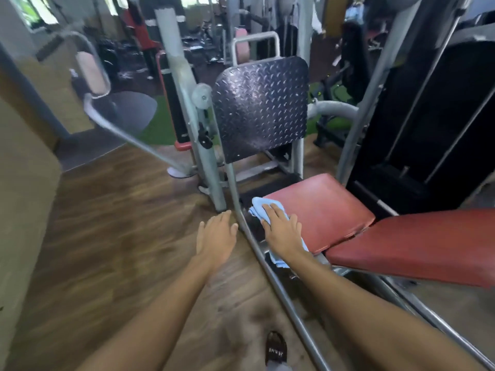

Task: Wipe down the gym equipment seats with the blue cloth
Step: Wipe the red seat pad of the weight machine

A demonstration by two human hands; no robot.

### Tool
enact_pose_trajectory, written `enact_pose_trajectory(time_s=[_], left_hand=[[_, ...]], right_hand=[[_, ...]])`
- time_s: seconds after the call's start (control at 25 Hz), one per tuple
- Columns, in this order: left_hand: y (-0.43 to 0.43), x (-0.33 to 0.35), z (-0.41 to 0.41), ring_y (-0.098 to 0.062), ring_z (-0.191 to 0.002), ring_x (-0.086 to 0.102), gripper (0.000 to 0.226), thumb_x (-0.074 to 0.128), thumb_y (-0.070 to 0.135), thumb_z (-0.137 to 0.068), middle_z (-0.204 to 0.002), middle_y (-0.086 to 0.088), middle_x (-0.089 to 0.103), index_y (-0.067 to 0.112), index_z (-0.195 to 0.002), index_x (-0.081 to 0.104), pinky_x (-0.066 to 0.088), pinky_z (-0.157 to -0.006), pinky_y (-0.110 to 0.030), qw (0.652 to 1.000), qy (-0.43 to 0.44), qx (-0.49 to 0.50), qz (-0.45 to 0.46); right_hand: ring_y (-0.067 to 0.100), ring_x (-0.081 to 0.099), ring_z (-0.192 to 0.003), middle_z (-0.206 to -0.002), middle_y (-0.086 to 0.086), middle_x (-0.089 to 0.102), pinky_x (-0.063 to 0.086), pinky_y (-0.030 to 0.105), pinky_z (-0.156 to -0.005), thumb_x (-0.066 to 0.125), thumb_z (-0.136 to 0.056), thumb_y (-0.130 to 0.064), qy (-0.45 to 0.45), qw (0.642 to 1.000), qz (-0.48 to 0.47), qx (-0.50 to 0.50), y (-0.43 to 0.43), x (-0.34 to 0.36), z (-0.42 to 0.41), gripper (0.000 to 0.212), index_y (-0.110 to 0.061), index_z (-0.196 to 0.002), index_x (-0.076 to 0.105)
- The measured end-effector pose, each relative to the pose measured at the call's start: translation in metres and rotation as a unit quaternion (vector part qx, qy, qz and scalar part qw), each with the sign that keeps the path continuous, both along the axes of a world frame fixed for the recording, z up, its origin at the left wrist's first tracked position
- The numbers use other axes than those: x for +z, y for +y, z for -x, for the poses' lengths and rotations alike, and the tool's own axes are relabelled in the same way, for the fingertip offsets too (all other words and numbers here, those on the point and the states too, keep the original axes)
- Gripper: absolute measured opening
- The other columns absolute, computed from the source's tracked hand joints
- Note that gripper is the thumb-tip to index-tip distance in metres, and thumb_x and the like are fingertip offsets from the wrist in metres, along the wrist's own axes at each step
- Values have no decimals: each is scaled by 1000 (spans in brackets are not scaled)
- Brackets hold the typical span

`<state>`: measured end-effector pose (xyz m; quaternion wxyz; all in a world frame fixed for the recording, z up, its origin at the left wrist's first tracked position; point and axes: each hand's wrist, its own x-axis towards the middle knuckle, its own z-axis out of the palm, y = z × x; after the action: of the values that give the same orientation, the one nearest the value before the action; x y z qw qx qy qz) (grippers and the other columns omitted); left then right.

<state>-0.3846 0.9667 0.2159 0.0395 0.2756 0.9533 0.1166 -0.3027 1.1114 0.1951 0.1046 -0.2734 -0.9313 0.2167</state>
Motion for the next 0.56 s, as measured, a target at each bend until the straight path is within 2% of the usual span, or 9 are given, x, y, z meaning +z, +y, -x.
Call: enact_pose_trajectory(time_s=[0.16, 0.4, 0.56], left_hand=[[103, -22, 97, -18, -136, 40, 48, 38, 37, -100, -147, 1, 46, 21, -145, 36, 26, -113, -45, 998, -26, -48, 18], [232, -42, 204, -21, -135, 41, 50, 40, 33, -99, -148, 0, 44, 17, -146, 35, 28, -113, -49, 984, -43, -174, 24], [309, -86, 260, -25, -125, 48, 41, 42, 30, -96, -136, -3, 55, 16, -134, 47, 29, -109, -50, 958, -59, -278, 41]], right_hand=[[36, 42, -106, -155, -10, 26, 36, 43, -93, 37, -100, -33, -26, 997, 13, -76, 95, -19, 76, 44, -33, -144, 32], [34, 41, -103, -156, -11, 23, 34, 44, -92, 33, -101, -33, -49, 981, 32, -186, 197, -38, 148, 43, -33, -144, 29], [36, 43, -105, -157, -10, 21, 33, 44, -92, 33, -101, -29, -65, 953, 46, -294, 238, -79, 186, 44, -32, -145, 28]])
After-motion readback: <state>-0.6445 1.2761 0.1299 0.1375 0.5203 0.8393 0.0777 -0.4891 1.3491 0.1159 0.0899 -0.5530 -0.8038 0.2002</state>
